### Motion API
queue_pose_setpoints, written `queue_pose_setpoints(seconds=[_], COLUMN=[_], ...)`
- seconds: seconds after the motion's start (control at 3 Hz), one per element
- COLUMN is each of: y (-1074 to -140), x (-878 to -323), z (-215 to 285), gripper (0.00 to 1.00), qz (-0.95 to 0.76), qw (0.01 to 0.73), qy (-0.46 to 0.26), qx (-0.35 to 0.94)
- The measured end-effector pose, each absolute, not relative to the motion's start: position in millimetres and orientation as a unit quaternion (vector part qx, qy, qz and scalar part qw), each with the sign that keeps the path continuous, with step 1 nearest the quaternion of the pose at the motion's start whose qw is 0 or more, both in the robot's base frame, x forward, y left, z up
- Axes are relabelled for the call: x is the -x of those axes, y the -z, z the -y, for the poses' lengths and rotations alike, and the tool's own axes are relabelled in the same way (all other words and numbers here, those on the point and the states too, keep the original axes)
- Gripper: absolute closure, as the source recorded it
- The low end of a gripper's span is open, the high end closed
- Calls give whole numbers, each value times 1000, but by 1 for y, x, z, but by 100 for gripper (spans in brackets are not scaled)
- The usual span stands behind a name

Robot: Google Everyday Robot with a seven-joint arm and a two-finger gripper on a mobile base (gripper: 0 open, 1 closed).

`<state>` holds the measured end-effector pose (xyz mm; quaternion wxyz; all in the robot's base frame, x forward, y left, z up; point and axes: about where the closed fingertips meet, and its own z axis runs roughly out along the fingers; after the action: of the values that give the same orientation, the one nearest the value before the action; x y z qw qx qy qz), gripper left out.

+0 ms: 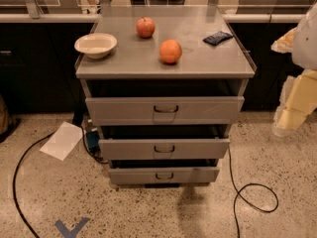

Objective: Open middle drawer

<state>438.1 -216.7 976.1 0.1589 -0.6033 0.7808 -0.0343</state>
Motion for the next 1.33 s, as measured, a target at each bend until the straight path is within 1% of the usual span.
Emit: queue_pose_setpoints(seconds=[0.33,0.67,1.33], y=[-978,-953,-834], x=[-437,-439,-448], z=[215,213,214], gripper=[0,0,0], qz=[-780,-788,-811], qw=[164,170,190], qy=[37,11,-78], qx=[602,592,547])
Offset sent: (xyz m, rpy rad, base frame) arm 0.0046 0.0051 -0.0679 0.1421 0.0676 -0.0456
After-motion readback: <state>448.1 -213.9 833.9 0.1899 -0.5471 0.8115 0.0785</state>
